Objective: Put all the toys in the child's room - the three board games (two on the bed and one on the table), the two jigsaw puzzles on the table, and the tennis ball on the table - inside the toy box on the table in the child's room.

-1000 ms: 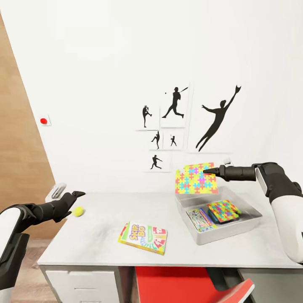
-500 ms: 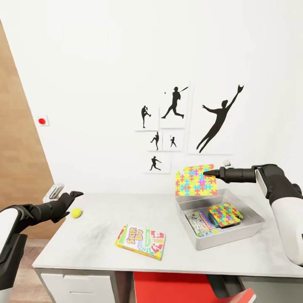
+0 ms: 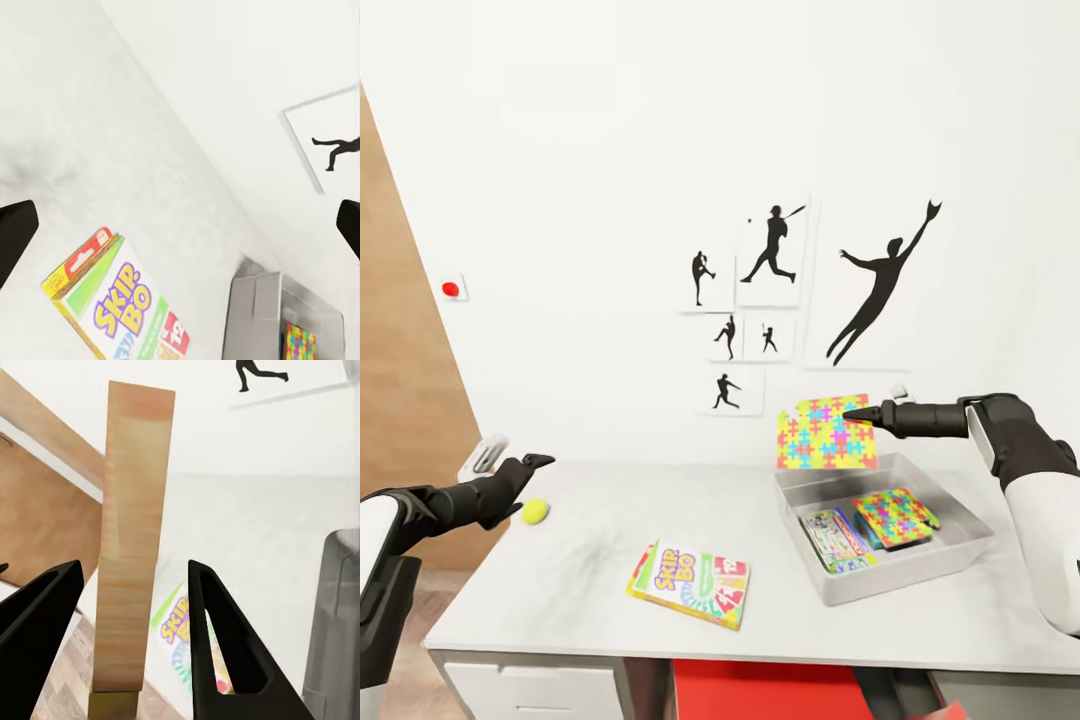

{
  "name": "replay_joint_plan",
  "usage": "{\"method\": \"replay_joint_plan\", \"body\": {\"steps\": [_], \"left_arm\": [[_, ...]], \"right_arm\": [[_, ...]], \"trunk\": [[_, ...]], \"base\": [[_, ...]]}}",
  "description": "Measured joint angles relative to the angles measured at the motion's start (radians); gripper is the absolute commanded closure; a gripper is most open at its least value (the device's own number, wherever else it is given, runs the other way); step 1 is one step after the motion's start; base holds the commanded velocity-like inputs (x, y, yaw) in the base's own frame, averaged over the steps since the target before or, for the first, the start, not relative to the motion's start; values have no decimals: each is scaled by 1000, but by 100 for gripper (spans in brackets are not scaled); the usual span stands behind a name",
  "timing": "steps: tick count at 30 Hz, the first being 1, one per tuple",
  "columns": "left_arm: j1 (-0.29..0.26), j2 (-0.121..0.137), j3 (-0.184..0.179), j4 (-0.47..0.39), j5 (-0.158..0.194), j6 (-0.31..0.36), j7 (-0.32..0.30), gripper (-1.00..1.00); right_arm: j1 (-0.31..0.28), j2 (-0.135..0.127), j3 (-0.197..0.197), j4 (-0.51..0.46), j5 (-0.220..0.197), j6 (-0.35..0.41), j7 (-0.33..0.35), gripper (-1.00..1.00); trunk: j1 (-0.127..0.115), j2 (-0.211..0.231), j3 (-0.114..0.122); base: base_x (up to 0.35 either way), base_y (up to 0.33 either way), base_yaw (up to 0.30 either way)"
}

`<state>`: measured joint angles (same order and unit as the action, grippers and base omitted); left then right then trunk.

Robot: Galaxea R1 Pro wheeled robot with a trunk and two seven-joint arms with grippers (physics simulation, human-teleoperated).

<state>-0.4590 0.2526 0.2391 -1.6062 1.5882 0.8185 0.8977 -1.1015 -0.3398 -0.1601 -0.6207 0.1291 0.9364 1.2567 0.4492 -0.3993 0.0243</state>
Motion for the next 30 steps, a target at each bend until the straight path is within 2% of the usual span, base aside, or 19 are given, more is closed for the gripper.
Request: {"method": "replay_joint_plan", "body": {"steps": [8, 30], "left_arm": [[1, 2, 25, 0, 0, 1, -13, -100], [2, 1, 30, 0, 0, 2, -17, -100]], "right_arm": [[7, 1, 0, -1, -1, -1, 0, 100], [10, 0, -1, -2, -1, -1, 0, 100]], "trunk": [[0, 0, 0], [0, 0, 0]], "base": [[83, -18, 0], [79, -36, 0]]}}
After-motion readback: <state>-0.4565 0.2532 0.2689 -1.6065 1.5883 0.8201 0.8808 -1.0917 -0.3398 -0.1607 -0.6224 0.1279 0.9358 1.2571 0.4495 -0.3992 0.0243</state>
